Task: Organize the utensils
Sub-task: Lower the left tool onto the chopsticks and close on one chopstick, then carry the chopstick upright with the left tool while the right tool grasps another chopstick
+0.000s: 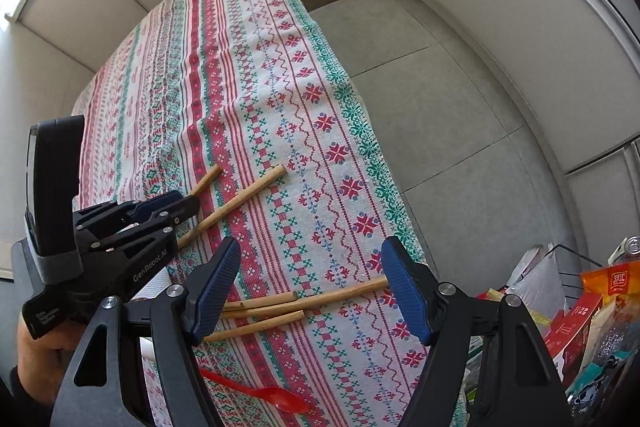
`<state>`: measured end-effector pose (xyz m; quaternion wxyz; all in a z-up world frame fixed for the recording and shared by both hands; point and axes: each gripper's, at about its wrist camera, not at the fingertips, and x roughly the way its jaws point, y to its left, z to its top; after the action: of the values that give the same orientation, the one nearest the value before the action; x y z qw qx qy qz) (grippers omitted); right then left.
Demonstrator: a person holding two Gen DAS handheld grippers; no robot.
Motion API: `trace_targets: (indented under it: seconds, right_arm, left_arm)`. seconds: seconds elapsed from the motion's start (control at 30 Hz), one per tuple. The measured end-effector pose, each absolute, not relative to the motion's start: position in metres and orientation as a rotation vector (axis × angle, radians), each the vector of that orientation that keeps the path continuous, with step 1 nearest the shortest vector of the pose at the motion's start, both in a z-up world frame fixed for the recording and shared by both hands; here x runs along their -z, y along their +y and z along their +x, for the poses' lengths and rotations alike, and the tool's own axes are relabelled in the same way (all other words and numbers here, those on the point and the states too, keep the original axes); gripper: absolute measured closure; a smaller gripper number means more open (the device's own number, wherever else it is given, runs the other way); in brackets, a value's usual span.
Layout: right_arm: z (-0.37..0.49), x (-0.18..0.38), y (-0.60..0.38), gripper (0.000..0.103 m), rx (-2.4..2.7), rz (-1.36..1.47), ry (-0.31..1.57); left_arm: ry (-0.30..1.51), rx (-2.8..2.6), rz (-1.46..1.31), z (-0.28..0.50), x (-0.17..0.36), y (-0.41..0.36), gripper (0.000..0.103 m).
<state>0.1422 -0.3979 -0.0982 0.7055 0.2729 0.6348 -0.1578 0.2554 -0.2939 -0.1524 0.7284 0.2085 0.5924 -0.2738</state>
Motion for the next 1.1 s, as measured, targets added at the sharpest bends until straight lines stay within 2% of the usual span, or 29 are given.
trace_targets:
  seconds: [0.13, 0.2, 0.43, 0.6, 0.7, 1.0, 1.1]
  right_arm:
    - [0.142, 0.104, -0.404, 0.028, 0.356, 0.638, 1.399]
    - [0.142, 0.107, -0.406, 0.028, 0.349, 0.676, 1.395]
    - [0.15, 0.122, -0.401, 0.028, 0.291, 0.785, 1.36]
    - [0.162, 0.14, -0.393, 0.045, 0.277, 0.895, 1.36]
    - [0.174, 0.149, -0.391, 0.051, 0.315, 0.899, 1.345]
    - [0.197, 0.154, -0.37, 0.06, 0.442, 0.747, 1.361]
    - [0.205, 0.154, -0.357, 0.068, 0.493, 0.658, 1.37]
  left_arm:
    - [1.285, 0.562, 0.467, 0.265, 0.151, -0.299, 0.089]
    - [1.242, 0.528, 0.481, 0.265, 0.14, -0.29, 0.096]
    - [1.165, 0.504, 0.371, 0.262, 0.094, -0.254, 0.096]
    - [1.083, 0.514, 0.262, 0.225, 0.044, -0.194, 0.096]
    - [1.01, 0.51, 0.231, 0.193, 0.018, -0.164, 0.096]
    - [0.919, 0.471, 0.094, 0.151, -0.011, -0.084, 0.096]
    - [0.905, 0.449, 0.058, 0.144, -0.011, -0.068, 0.096]
